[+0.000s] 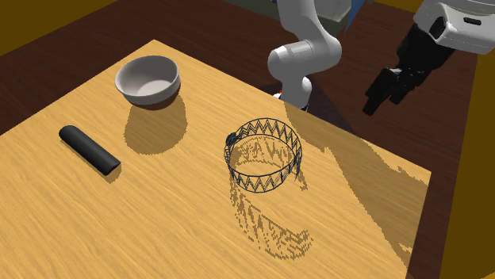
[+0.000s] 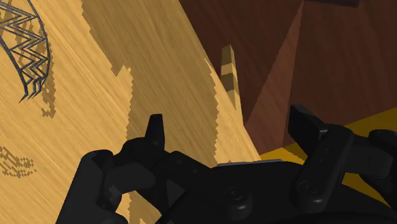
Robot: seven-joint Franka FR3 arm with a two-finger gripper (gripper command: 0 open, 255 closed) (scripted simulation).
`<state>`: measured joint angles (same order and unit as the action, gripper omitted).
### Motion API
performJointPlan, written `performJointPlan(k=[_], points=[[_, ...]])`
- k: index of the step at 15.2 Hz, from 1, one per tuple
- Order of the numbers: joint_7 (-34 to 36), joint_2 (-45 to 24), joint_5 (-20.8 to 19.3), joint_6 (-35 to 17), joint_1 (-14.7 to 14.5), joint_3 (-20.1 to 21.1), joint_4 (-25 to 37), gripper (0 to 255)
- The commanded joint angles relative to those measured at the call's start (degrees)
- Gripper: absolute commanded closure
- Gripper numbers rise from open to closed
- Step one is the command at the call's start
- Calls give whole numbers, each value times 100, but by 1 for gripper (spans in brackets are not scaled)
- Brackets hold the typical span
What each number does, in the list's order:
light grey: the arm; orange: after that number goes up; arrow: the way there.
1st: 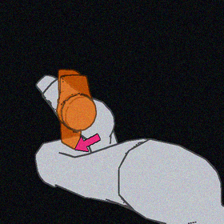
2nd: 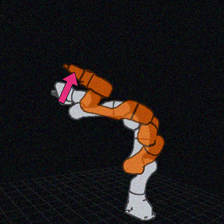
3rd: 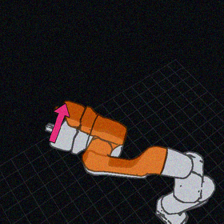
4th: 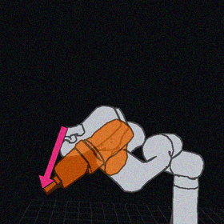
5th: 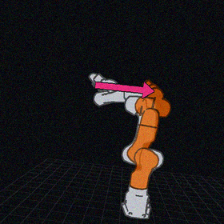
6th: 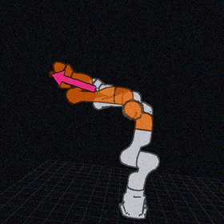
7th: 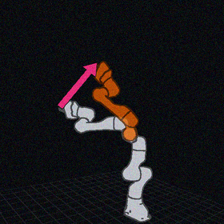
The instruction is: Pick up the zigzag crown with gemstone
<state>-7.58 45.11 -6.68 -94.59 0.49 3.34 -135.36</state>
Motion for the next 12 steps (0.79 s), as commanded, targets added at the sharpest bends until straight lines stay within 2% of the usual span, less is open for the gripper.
performJointPlan(k=[1,12], points=[[0,0,0,0,0,0,0,0],[-1428,-986,-470,517,542,-1553,871,0]])
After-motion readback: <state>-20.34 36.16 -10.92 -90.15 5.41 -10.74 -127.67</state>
